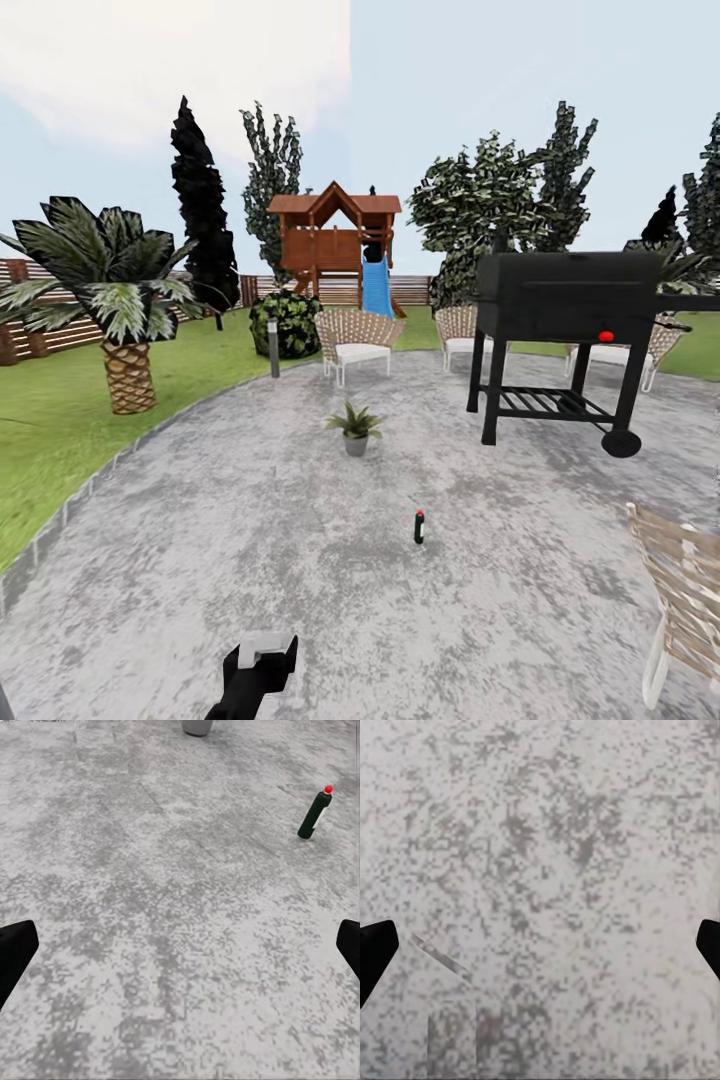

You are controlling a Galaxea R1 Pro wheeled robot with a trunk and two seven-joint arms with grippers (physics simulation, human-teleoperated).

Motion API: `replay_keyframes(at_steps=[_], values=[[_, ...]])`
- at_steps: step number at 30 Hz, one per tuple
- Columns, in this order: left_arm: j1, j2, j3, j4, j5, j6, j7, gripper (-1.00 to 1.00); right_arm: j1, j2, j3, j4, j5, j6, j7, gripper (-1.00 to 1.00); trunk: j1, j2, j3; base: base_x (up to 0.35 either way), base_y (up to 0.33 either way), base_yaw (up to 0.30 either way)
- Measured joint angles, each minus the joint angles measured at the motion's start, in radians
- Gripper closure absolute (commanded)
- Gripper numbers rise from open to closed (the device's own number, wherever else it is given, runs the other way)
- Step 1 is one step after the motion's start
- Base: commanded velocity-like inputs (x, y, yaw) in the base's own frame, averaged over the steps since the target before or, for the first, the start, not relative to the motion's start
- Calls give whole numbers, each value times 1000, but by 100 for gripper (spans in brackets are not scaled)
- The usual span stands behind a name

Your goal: Pick up the pesticide atomizer in the garden and spray insectifuge to fully cover both potted plants in the garden.

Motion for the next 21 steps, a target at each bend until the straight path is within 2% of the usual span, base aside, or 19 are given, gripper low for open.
replay_keyframes(at_steps=[18,21], values=[[0,0,0,0,0,0,0,-100,0,0,0,0,0,0,0,-100,0,0,17,245,218,-215],[0,0,0,0,0,0,0,-100,0,0,0,0,0,0,0,-100,0,0,19,250,103,-218]])
